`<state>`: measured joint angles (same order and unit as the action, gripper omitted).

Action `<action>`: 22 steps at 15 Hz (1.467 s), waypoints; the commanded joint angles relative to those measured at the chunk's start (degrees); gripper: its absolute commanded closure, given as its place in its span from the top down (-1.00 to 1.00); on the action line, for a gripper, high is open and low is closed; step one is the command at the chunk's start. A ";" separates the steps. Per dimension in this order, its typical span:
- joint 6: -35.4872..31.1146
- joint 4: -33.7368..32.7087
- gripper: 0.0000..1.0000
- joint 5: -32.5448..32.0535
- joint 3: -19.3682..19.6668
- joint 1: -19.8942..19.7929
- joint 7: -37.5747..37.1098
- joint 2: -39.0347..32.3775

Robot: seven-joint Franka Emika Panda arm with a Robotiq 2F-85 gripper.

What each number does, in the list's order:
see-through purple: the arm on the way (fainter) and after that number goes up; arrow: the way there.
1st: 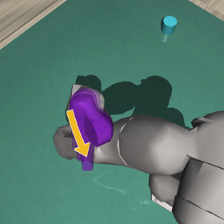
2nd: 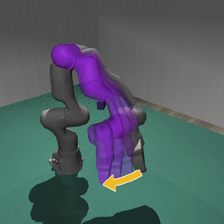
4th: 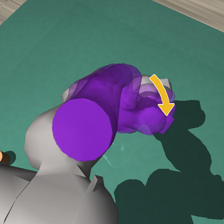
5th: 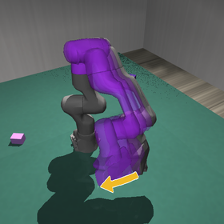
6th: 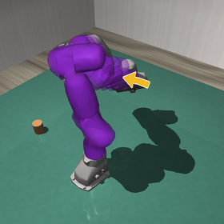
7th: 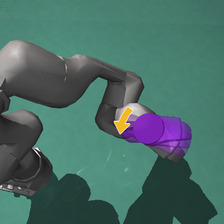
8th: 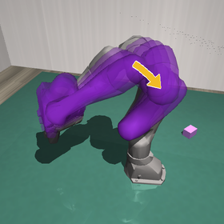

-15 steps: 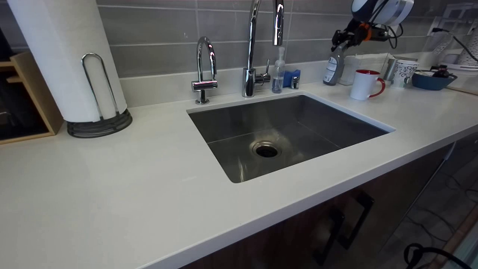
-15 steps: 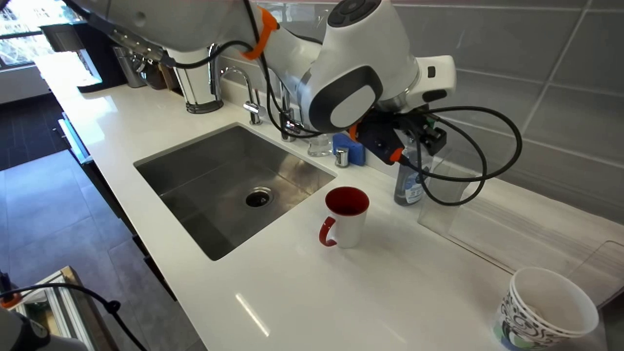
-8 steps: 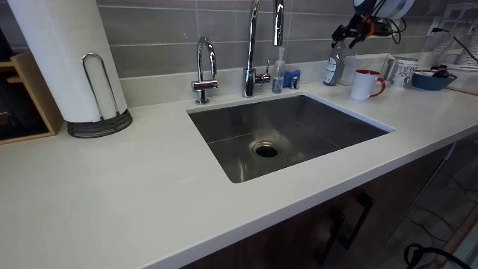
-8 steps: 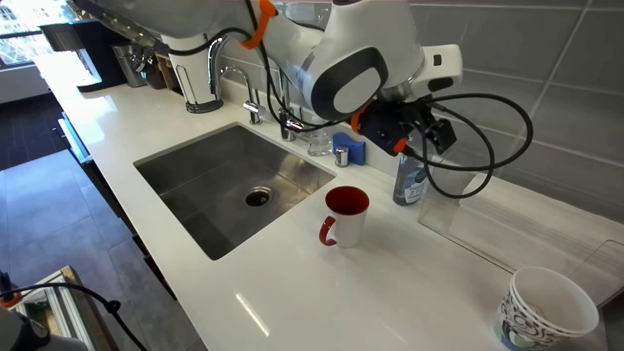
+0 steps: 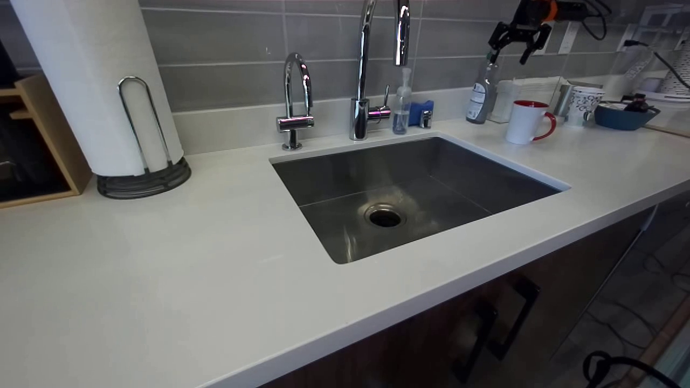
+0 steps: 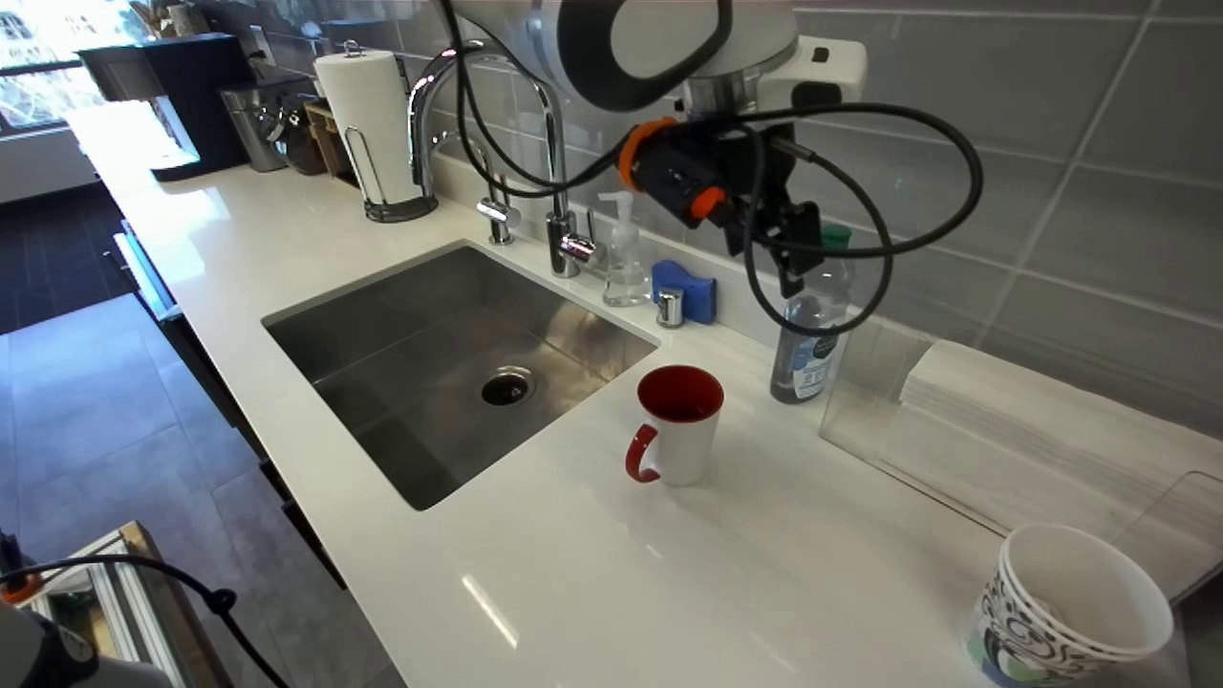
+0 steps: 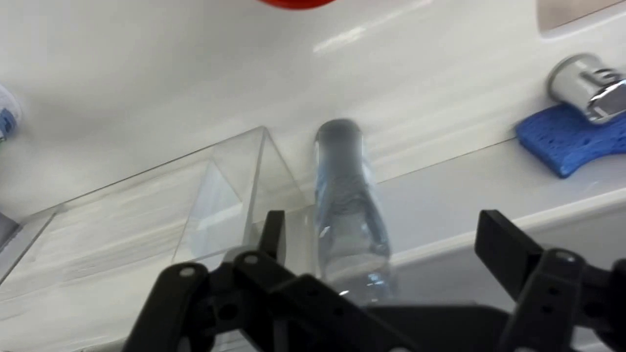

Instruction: Move the dishwashing liquid to the right.

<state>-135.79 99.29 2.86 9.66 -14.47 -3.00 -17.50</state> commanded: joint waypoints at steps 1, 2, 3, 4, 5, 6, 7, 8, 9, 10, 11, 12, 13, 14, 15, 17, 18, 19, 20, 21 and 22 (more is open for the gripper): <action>4.69 6.67 1.00 3.92 -2.24 2.85 -1.63 7.05; 5.22 8.47 1.00 4.75 -2.99 3.89 -2.10 8.64; 5.00 10.27 1.00 3.68 -3.14 5.54 -5.36 10.18; 4.72 11.76 1.00 2.79 -3.39 6.98 -9.00 11.67; 6.21 12.87 1.00 2.81 -3.87 8.27 -12.48 13.05; 6.34 14.18 1.00 2.50 -4.39 9.55 -15.57 14.27; 6.41 15.37 1.00 1.91 -4.93 10.73 -18.34 15.48; 5.67 16.67 1.00 0.82 -5.45 11.82 -21.49 16.55; 5.71 17.85 1.00 -1.00 -5.95 12.76 -24.72 17.69; 6.29 19.05 1.00 -2.85 -6.51 13.49 -27.97 19.05; 6.81 20.11 1.00 -4.90 -7.08 13.99 -30.94 20.34; 7.61 21.07 1.00 -6.77 -7.70 14.30 -33.55 21.55; 8.50 22.24 1.00 -8.04 -8.28 14.36 -34.84 22.95; 9.33 23.07 1.00 -8.55 -8.86 14.32 -35.48 24.04; 10.65 24.16 1.00 -7.65 -9.36 14.29 -33.58 25.44; 9.67 27.19 1.00 -5.82 -10.27 14.41 -30.99 28.55; 9.75 28.11 1.00 -5.03 -10.56 14.45 -29.19 29.77; 9.52 24.14 1.00 -6.08 -10.71 13.63 -31.42 25.30; 9.52 25.21 1.00 -6.00 -11.10 13.59 -30.81 26.55; 9.52 26.02 1.00 -5.97 -11.33 13.55 -30.51 27.53; 9.52 26.59 1.00 -5.95 -11.42 13.49 -30.28 28.18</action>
<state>-126.36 125.97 -3.30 -0.98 -0.14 -33.46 10.71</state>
